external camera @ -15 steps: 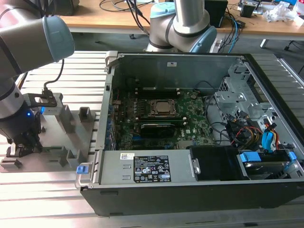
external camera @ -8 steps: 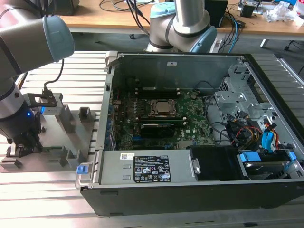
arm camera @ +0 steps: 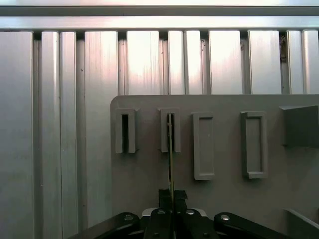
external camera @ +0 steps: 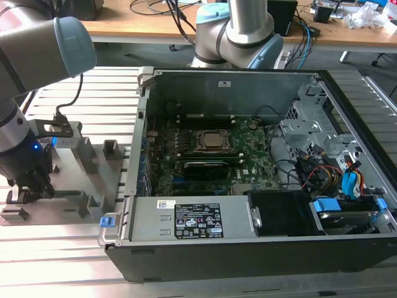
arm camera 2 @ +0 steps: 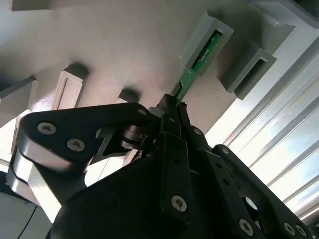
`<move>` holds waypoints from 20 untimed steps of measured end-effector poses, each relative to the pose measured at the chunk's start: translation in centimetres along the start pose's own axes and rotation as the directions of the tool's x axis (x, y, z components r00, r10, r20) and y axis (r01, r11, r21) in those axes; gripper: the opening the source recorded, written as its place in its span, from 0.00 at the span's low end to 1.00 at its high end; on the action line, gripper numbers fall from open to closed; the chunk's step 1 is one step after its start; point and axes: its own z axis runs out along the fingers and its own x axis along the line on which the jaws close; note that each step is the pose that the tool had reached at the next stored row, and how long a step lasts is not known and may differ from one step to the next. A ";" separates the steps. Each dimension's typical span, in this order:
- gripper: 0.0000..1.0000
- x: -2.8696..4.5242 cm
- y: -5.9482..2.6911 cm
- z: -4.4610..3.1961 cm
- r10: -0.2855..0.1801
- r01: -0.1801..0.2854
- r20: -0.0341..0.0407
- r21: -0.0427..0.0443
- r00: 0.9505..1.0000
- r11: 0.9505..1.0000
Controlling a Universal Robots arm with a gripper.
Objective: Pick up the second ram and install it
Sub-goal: 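Pick up the second ram and move it above second insertion slot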
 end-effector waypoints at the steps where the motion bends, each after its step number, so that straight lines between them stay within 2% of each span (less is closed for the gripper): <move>1: 0.14 0.00 0.01 -0.11 0.000 0.000 0.000 0.000 1.000 1.000; 5: 0.14 -0.02 0.03 -0.73 0.000 0.000 0.000 0.000 1.000 1.000; 14: 0.14 -0.09 0.05 -1.30 0.000 0.000 0.000 0.000 1.000 1.000; 20: 0.14 -0.22 0.10 -2.37 0.000 0.000 0.000 0.000 1.000 1.000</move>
